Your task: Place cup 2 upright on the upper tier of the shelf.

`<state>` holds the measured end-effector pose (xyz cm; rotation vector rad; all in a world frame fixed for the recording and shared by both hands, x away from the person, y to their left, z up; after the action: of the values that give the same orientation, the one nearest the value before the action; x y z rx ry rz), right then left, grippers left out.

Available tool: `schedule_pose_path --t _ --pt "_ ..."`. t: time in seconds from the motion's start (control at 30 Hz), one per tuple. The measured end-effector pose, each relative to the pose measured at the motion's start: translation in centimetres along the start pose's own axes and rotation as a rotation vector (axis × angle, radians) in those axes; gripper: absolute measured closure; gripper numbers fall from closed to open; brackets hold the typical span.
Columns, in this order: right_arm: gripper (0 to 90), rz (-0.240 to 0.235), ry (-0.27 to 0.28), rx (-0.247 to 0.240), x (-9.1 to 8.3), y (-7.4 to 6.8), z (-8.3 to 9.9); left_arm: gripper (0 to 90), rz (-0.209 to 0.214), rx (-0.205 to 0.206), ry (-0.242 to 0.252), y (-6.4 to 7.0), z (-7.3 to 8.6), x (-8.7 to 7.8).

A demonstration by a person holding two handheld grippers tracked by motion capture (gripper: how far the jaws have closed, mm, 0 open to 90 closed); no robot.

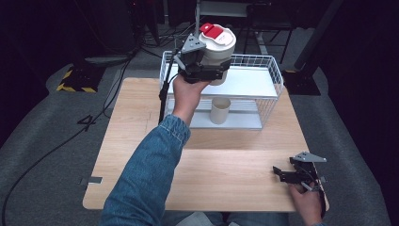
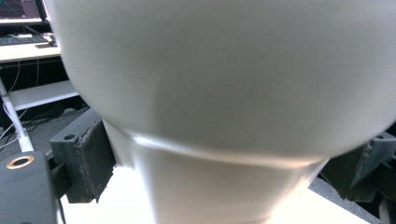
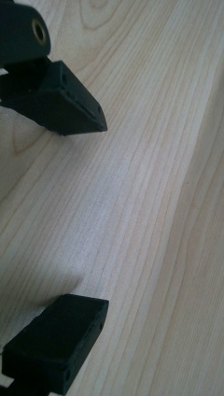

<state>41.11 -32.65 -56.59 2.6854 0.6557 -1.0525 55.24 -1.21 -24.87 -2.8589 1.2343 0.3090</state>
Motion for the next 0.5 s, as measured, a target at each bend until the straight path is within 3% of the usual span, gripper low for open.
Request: schedule_pose_path --t 0.23,0.5 --pt "12.7 -0.001 0.002 0.003 0.0 0.0 0.0 11.5 -0.045 -0.007 -0.014 -1.0 0.0 1.6" --pt "12.7 -0.001 0.001 0.003 0.0 0.0 0.0 11.6 -0.054 -0.022 -0.014 -2.2 0.6 2.9"
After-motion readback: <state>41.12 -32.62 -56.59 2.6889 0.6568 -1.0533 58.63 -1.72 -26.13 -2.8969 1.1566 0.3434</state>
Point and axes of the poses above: each handheld gripper's, and its own axes: x roughly forward along the jaws, z roughly out of its underside, y roughly to its right, the point moved 9 cm from there along x, roughly forward along the jaws
